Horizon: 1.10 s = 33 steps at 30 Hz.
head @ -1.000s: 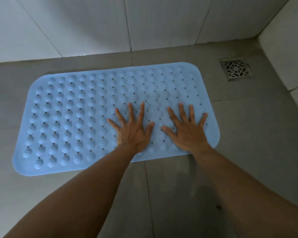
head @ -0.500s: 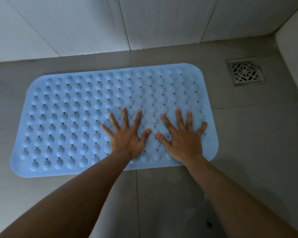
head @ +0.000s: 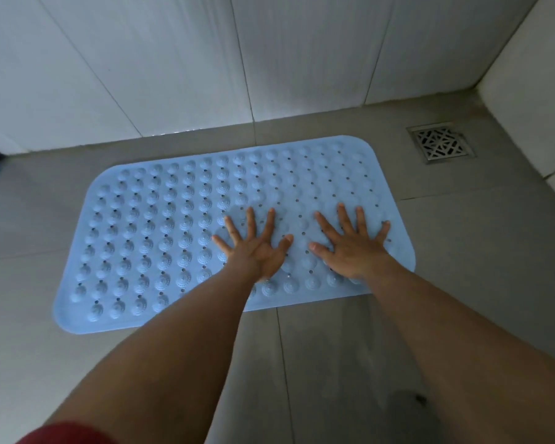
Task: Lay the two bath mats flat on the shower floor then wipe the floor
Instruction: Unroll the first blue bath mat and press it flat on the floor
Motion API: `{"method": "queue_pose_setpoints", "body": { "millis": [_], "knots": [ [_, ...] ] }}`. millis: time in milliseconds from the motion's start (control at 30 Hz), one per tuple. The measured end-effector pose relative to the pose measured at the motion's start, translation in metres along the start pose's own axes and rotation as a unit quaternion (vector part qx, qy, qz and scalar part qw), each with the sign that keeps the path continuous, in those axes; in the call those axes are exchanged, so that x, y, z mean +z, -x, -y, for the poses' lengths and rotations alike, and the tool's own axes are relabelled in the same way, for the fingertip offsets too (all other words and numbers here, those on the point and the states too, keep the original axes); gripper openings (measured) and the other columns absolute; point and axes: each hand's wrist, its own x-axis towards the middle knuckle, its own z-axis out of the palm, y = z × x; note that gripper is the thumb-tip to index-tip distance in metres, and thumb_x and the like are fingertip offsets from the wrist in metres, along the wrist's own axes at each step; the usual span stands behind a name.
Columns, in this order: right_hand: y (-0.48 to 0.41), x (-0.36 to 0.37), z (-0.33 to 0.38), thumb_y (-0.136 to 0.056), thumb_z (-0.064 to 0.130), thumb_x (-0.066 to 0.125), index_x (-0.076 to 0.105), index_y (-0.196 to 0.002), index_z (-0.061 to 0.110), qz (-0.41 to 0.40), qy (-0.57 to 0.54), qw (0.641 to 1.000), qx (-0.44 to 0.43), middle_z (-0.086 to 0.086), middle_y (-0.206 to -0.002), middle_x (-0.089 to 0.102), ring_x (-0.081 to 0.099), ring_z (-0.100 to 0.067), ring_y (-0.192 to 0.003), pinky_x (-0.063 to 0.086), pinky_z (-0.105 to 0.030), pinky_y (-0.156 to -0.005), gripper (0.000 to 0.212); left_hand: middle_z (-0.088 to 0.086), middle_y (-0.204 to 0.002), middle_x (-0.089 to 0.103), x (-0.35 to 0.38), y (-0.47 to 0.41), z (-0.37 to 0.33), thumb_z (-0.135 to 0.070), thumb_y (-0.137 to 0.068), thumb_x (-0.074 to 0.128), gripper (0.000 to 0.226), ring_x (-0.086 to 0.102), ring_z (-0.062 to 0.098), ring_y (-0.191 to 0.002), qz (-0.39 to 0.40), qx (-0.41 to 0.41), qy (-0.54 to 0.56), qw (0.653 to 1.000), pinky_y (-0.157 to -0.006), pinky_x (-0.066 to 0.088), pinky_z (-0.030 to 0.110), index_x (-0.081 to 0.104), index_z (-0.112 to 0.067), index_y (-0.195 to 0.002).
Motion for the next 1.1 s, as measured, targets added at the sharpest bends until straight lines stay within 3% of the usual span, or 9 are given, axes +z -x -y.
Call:
{"method": "queue_pose_setpoints", "body": {
  "millis": [167,333,800,1100],
  "knots": [
    [0.017,-0.021,0.035,-0.091,0.079,0.008,-0.011,-0.156,0.046,-0.018,-0.01,1.0,0.007,0.001,-0.163,-0.029,-0.027,-0.03,-0.15,-0.014,-0.071,-0.112,0.075,0.003,-0.163,-0.028,-0.005,0.027,0.038,-0.073,-0.095,0.01,0.07,-0.02,0.035,-0.151,-0.062,0.057,0.013,0.996,-0.118,-0.008,0.065,-0.023,-0.047,-0.151],
    [0.042,-0.046,0.093,-0.096,0.072,0.01,-0.007,-0.157,0.044,-0.065,0.009,0.997,-0.033,-0.001,-0.166,-0.022,-0.02,-0.029,-0.152,-0.01,-0.069,-0.115,0.069,0.005,-0.164,-0.025,-0.036,0.056,0.09,-0.066,-0.099,0.01,0.066,-0.022,0.034,-0.151,-0.117,0.051,-0.002,0.992,-0.117,-0.009,0.066,-0.017,-0.042,-0.155],
    [0.072,-0.149,0.309,-0.101,0.065,0.02,-0.011,-0.157,0.039,-0.151,0.05,0.975,-0.156,-0.008,-0.167,-0.015,-0.01,-0.029,-0.154,0.002,-0.066,-0.118,0.07,0.005,-0.167,-0.015,-0.183,0.135,0.282,-0.066,-0.098,0.01,0.068,-0.014,0.033,-0.153,-0.259,-0.042,0.017,0.965,-0.119,-0.002,0.066,-0.006,-0.038,-0.158],
    [0.06,-0.216,0.461,-0.101,0.061,0.024,-0.001,-0.16,0.032,-0.171,0.079,0.95,-0.248,-0.009,-0.168,-0.006,-0.003,-0.029,-0.154,0.008,-0.063,-0.119,0.07,0.007,-0.168,-0.004,-0.264,0.157,0.405,-0.06,-0.101,0.014,0.066,0.002,0.03,-0.154,-0.293,-0.113,0.079,0.946,-0.12,0.011,0.061,0.005,-0.031,-0.16]
  ]
}}
